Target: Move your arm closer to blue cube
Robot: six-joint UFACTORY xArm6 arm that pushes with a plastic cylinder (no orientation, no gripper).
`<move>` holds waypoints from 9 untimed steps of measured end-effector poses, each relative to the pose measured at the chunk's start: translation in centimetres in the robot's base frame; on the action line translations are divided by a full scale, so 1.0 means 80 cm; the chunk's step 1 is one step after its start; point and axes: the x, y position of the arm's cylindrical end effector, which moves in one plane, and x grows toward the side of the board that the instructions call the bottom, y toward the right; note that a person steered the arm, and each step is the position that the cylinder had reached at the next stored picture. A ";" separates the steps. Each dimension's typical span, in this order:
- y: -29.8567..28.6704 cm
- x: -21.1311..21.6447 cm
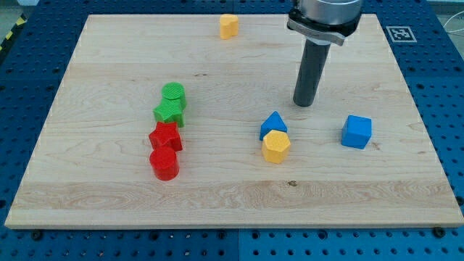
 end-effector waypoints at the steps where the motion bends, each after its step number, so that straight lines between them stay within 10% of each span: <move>1: 0.005 0.001; 9: 0.007 0.065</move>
